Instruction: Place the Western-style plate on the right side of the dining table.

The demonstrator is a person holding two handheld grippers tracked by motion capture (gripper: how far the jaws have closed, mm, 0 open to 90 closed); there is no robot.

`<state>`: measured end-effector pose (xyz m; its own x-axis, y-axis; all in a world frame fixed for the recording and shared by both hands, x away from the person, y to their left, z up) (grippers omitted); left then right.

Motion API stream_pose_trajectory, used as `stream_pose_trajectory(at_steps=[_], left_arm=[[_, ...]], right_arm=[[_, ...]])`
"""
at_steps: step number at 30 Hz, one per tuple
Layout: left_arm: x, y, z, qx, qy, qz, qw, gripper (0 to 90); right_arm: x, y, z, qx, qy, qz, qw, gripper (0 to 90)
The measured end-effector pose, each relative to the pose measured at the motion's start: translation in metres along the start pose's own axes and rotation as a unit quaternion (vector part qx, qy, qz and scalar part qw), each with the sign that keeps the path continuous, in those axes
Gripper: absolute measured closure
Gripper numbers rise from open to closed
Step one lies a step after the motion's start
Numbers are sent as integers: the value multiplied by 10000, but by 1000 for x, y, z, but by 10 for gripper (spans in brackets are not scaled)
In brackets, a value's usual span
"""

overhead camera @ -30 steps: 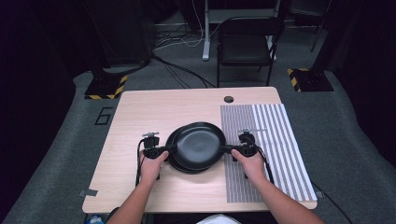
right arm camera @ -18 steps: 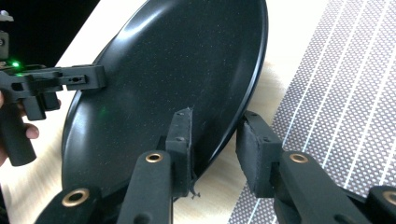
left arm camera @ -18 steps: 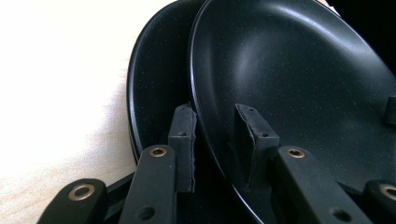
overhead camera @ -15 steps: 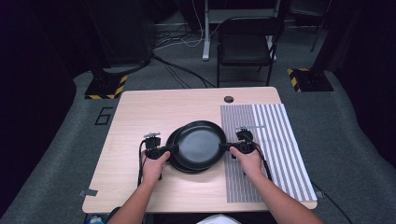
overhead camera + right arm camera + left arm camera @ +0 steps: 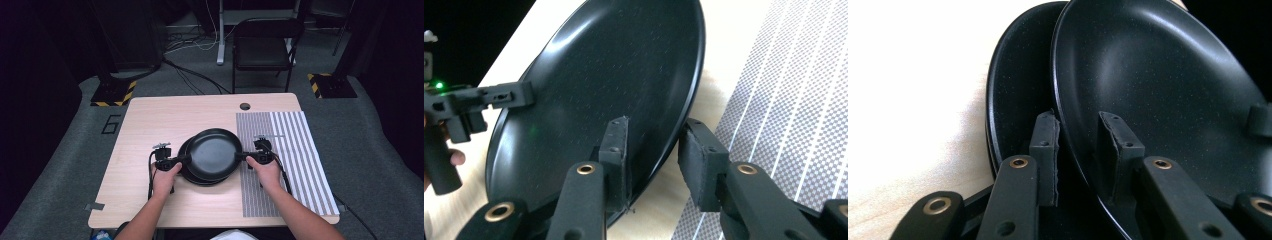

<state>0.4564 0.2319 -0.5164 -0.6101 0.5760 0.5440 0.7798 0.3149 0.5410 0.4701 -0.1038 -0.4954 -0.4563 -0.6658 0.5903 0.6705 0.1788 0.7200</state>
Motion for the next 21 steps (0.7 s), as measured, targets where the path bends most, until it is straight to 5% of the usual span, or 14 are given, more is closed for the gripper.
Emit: stream_pose_trajectory(at_steps=[21], left_arm=[[2, -3, -7, -79, 247, 1, 9997, 707]], right_arm=[[1, -9, 11, -89, 55, 74, 9999, 682]])
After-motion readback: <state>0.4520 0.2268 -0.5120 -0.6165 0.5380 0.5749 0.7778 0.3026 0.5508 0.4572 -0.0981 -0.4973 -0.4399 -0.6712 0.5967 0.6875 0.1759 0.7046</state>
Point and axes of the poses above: each handheld gripper's, and its own axes: x roughly backward along the jaws, y roughly out of its top, z roughly to its left, the point moved 1 cm from there along -x, roughly forward along the jaws, and after that the axes turned 12 degrees about x, right-handed, at the moved point
